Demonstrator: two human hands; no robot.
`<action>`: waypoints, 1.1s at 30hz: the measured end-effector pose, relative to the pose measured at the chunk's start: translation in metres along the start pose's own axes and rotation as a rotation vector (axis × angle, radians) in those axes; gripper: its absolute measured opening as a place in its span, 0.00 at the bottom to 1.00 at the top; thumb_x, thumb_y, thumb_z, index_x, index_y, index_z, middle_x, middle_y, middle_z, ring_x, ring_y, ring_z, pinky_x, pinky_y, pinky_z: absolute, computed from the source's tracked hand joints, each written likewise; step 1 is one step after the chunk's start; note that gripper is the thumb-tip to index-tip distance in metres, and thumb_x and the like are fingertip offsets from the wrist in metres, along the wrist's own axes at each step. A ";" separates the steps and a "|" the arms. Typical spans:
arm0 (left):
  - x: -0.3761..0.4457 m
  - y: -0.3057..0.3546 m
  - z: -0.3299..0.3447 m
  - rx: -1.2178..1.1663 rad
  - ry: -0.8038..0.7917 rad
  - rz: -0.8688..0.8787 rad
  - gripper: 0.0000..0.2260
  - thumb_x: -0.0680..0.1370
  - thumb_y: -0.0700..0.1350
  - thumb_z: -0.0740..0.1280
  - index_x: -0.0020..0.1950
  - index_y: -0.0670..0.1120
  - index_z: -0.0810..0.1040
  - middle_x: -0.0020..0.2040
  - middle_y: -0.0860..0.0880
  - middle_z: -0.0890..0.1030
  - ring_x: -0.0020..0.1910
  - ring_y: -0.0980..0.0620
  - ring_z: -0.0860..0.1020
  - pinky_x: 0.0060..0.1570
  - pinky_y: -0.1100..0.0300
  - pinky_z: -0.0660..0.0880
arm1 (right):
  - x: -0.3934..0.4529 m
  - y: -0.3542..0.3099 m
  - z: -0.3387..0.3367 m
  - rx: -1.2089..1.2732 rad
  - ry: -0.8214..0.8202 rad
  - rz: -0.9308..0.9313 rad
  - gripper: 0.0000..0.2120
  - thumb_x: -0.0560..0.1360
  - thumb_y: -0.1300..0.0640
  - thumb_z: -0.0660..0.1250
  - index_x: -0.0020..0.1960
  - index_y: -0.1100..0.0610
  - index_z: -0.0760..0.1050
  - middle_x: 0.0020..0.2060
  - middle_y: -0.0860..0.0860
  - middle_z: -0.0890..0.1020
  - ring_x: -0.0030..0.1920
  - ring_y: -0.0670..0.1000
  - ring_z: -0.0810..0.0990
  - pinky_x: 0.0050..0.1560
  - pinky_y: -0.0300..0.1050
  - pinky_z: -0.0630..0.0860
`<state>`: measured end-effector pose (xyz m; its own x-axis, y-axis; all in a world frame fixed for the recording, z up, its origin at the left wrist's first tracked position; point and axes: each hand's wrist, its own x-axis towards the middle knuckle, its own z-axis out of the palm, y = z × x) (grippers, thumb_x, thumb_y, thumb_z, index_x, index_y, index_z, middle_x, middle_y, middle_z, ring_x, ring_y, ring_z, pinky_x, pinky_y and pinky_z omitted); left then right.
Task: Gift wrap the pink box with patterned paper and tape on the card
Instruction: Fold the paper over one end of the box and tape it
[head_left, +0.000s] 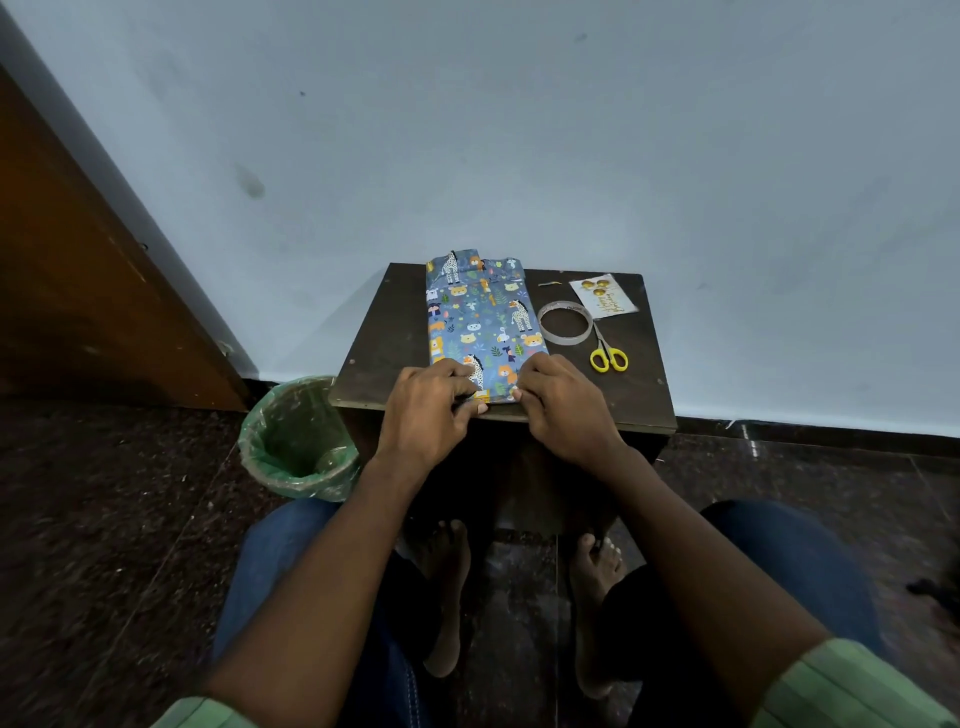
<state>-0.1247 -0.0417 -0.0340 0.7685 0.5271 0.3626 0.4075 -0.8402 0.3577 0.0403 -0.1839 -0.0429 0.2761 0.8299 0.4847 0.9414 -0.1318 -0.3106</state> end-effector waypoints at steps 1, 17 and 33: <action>0.000 0.000 -0.001 0.000 -0.010 0.000 0.12 0.73 0.48 0.81 0.56 0.49 0.89 0.61 0.53 0.85 0.57 0.50 0.83 0.58 0.57 0.68 | 0.000 0.000 0.000 0.004 0.001 0.001 0.05 0.81 0.58 0.68 0.47 0.57 0.79 0.49 0.49 0.78 0.50 0.52 0.76 0.45 0.38 0.64; 0.001 0.002 0.000 -0.041 0.059 0.037 0.07 0.77 0.45 0.78 0.55 0.49 0.88 0.56 0.53 0.85 0.54 0.50 0.83 0.54 0.52 0.73 | -0.001 0.000 0.001 0.100 -0.016 0.069 0.07 0.82 0.56 0.66 0.48 0.57 0.81 0.51 0.46 0.77 0.54 0.50 0.75 0.46 0.46 0.74; -0.004 0.011 0.006 0.236 0.008 0.128 0.18 0.65 0.41 0.85 0.52 0.49 0.87 0.58 0.49 0.85 0.48 0.45 0.85 0.51 0.51 0.78 | 0.006 0.004 0.017 0.001 0.056 0.165 0.08 0.76 0.53 0.68 0.42 0.56 0.80 0.50 0.51 0.75 0.53 0.56 0.72 0.50 0.51 0.66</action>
<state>-0.1207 -0.0540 -0.0366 0.8178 0.4149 0.3989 0.4119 -0.9060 0.0981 0.0424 -0.1703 -0.0550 0.4374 0.7656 0.4718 0.8822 -0.2635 -0.3903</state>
